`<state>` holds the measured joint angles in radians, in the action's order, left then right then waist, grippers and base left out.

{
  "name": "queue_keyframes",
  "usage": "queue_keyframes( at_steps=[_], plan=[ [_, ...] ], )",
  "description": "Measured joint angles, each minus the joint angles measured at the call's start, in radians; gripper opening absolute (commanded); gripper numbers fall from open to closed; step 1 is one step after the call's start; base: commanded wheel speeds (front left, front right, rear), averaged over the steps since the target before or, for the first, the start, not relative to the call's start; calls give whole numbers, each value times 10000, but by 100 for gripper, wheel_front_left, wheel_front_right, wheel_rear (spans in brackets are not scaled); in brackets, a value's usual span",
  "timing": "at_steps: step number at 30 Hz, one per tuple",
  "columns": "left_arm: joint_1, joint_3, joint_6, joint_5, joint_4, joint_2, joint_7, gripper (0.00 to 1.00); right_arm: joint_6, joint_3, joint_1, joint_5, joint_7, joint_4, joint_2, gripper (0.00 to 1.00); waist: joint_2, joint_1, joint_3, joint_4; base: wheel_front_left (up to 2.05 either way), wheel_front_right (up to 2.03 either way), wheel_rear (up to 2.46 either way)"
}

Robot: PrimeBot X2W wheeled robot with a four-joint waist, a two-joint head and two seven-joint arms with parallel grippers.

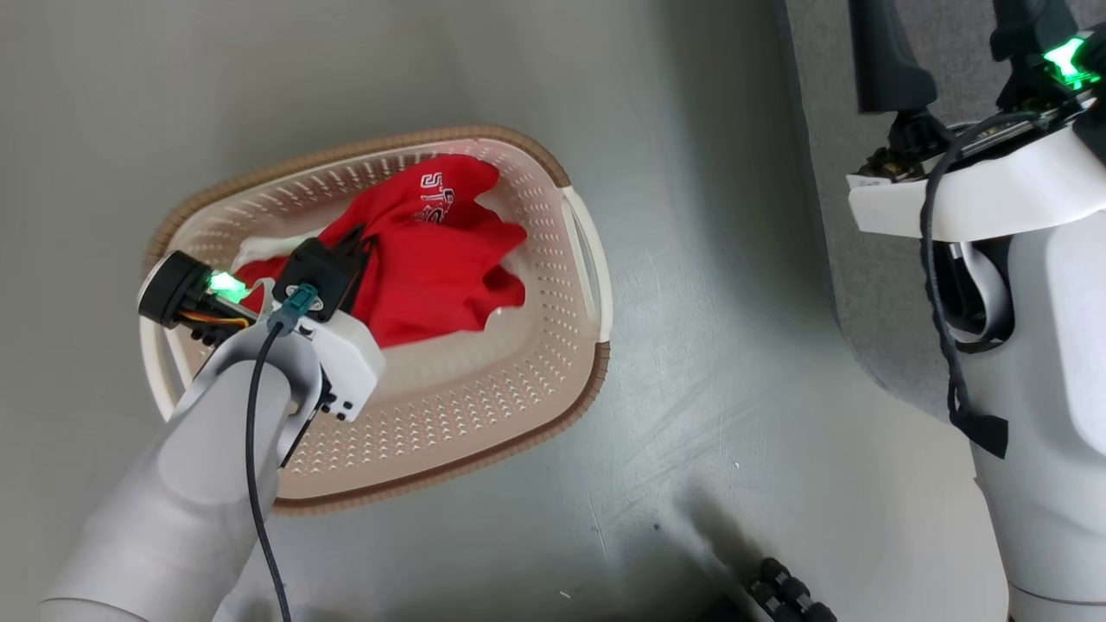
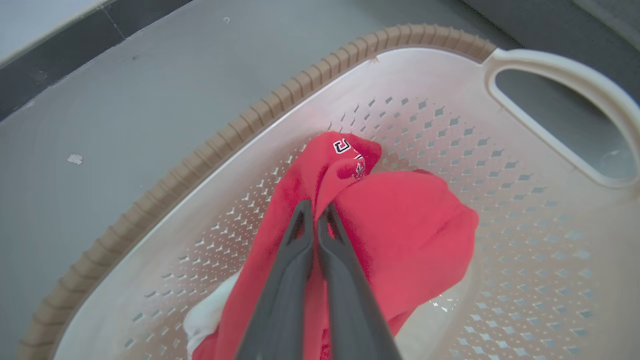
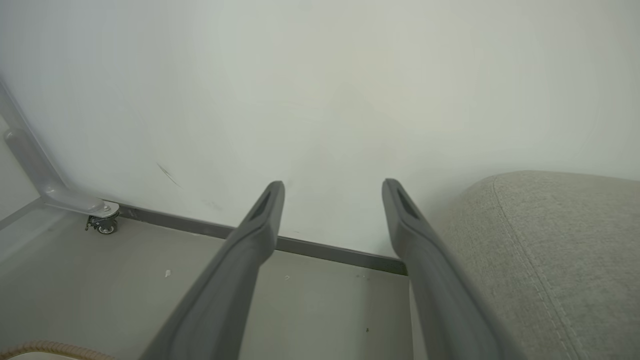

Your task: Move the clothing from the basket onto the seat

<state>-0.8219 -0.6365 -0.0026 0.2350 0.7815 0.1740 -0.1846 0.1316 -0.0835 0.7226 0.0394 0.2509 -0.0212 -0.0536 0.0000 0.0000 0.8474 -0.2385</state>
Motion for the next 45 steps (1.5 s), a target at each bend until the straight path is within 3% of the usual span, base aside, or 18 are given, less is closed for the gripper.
queue_keyframes(
  at_steps=[26, 33, 45],
  plan=[
    [453, 548, 73, 669, -2173, 215, -454, 0, 0, -368, -1106, -73, 15, 1220, -25, 100, 0, 0, -2509, 921, 0, 0, 0],
    [541, 554, -174, 965, -2583, 161, -151, 0, 0, -234, -1755, -42, 13, 1469, -25, 100, 0, 0, -3297, 1049, 0, 0, 0],
    [810, 581, -192, 1120, -3089, 163, 176, 0, 0, -247, -2567, -38, 13, 1871, -25, 100, 0, 0, -4532, 1177, 0, 0, 0]
  ],
)
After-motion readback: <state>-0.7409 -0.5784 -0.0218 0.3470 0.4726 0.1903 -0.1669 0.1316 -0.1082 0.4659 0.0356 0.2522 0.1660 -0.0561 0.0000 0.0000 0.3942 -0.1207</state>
